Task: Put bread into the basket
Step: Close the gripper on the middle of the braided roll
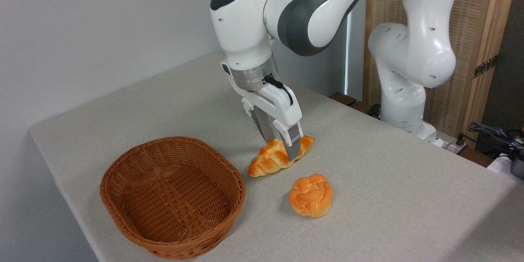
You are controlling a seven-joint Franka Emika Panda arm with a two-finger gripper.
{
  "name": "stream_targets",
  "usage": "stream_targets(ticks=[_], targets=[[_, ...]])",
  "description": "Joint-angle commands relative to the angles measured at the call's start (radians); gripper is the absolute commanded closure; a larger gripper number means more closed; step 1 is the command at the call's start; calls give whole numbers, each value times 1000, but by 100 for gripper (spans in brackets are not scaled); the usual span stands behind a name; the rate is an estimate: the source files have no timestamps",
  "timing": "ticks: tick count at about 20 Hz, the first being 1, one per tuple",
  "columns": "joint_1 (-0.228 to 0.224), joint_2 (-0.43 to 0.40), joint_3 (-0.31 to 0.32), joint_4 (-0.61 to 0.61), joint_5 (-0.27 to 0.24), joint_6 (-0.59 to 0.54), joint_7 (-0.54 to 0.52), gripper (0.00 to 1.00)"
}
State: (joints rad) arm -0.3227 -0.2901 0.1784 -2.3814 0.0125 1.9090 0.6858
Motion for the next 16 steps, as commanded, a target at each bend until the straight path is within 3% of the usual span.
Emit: stream_targets(ticks=[1,3,5,11,16], targets=[[-13,-9,10,-24,20,36,-11,12],[-13,-4,12,-29,20,38,-3,17],[-13,-3,21,-29,18,36,53,35],[-13,-3,24,-25,14,36,66,63],[-13,-3,26,-25,9,36,67,70]])
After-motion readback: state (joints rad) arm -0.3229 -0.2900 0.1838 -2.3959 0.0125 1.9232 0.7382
